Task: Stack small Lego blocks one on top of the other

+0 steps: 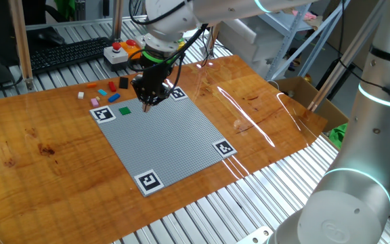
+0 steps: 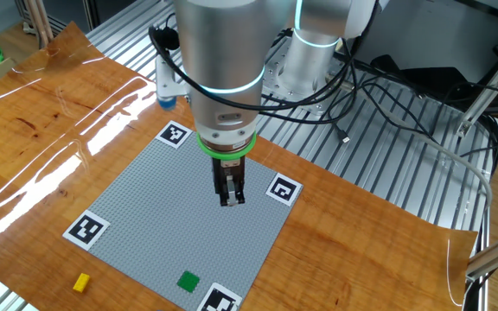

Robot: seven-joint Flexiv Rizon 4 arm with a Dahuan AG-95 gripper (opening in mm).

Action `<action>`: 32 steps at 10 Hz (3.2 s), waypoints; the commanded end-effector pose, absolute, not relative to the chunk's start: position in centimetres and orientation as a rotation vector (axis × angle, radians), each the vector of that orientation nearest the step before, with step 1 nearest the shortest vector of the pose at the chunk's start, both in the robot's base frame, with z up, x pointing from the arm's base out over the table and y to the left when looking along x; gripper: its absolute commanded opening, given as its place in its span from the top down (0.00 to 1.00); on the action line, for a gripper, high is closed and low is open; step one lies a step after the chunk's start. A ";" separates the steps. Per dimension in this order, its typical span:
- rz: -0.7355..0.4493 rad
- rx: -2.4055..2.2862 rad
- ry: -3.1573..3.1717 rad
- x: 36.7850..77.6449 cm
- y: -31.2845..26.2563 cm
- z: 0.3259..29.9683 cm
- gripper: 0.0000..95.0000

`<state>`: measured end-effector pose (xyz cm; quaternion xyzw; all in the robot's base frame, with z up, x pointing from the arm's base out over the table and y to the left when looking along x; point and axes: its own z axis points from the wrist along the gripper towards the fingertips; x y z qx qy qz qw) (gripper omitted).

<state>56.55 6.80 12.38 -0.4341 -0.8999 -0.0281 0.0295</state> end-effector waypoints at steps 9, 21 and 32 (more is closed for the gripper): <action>-0.050 -1.317 -2.799 56.7 6.9 12.9 1.00; 0.007 -1.374 -2.791 56.7 6.9 12.9 1.00; 0.015 -1.626 -2.651 67.6 10.0 9.4 0.80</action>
